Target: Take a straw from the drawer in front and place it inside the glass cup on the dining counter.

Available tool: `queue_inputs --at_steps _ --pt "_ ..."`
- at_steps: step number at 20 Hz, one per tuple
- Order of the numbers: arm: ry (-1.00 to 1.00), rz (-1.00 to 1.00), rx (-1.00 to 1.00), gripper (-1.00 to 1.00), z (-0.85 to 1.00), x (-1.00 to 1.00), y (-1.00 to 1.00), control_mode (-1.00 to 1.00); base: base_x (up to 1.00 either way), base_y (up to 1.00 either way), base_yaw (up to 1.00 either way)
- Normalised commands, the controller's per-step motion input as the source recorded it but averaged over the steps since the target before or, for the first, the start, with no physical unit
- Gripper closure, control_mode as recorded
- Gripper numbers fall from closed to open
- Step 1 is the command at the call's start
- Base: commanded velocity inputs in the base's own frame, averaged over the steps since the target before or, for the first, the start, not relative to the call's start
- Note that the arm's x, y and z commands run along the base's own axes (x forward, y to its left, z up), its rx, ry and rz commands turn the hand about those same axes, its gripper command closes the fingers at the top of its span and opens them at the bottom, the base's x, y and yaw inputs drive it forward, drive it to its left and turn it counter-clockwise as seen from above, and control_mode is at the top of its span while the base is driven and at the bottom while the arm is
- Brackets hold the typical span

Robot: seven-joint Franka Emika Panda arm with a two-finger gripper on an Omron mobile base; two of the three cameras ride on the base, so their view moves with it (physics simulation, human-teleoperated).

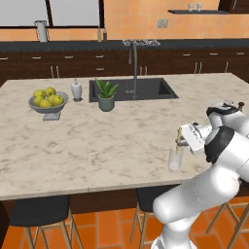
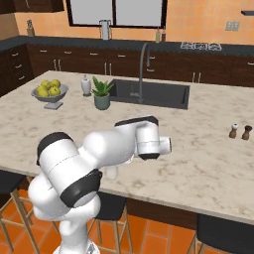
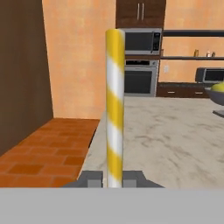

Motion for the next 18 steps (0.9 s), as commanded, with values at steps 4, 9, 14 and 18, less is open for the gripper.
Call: queue_inputs --at_steps 4,9,14,18 --pt "-0.05 0.00 -0.01 1.00 0.00 -0.03 0.20 -1.00 0.00 0.00 0.00" --pt "-0.08 0.03 0.00 1.00 -0.07 -0.13 0.00 -1.00 0.00 0.00 0.00" --pt "-0.04 0.02 -0.01 -1.00 -0.04 -0.02 0.02 -1.00 0.00 0.00 0.00" --pt "-0.04 0.02 0.00 -1.00 0.00 0.00 0.00 -1.00 0.00 0.00 0.00"
